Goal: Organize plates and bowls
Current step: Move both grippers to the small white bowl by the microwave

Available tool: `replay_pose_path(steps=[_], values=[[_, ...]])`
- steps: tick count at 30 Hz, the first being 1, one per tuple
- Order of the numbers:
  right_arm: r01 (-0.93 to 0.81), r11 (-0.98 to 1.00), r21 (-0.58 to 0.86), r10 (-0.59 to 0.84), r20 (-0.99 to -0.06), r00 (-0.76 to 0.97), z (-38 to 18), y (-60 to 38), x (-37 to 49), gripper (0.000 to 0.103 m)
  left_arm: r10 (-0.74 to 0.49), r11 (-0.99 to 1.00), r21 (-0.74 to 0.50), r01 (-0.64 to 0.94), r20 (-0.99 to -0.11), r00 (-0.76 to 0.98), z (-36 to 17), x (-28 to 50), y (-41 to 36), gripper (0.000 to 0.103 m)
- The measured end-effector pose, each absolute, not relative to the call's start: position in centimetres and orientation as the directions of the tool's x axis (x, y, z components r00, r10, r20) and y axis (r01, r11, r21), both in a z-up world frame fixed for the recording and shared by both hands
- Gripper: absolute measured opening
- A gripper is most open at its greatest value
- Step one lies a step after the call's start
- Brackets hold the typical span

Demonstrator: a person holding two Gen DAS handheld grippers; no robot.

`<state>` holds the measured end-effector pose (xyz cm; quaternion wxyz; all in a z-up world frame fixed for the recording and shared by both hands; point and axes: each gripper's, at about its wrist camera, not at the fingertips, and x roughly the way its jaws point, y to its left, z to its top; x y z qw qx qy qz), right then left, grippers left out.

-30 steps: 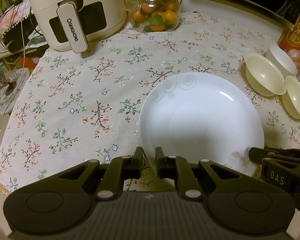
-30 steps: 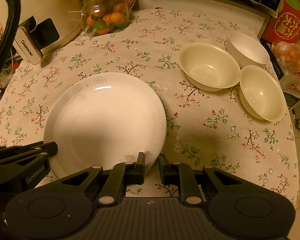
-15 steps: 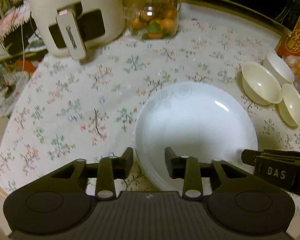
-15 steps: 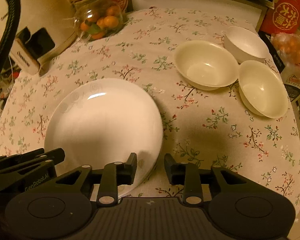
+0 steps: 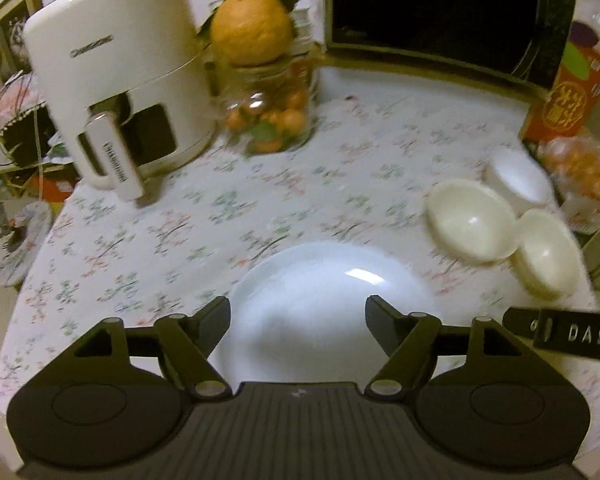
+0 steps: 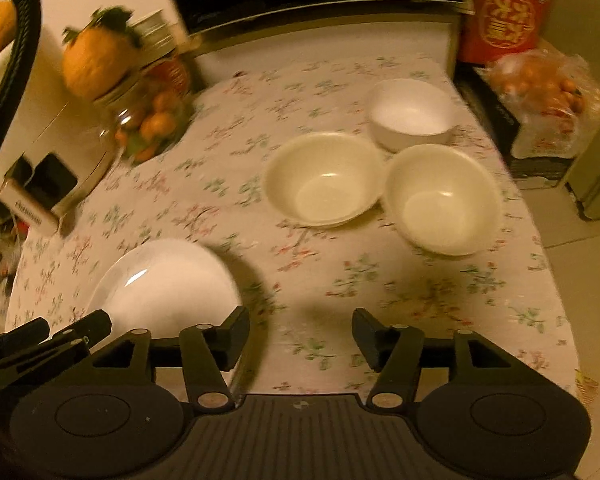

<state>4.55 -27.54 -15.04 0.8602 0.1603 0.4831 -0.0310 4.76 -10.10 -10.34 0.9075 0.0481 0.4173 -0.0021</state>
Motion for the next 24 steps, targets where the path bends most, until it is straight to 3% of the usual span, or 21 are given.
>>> replay_pose_path(steps=[8, 24], values=[[0.314, 0.903, 0.292, 0.064, -0.816, 0.575, -14.1, -33.0, 3.6, 0.065, -0.074, 0.994, 0.0, 0.108, -0.736, 0.673, -9.2, 6.3, -15.1, 0.081], [0.548, 0.686, 0.479, -0.017, -0.742, 0.67, -17.3, -45.2, 6.8, 0.066, -0.21, 0.978, -0.153, 0.143, -0.716, 0.666, -9.3, 14.4, -23.0, 0.079]])
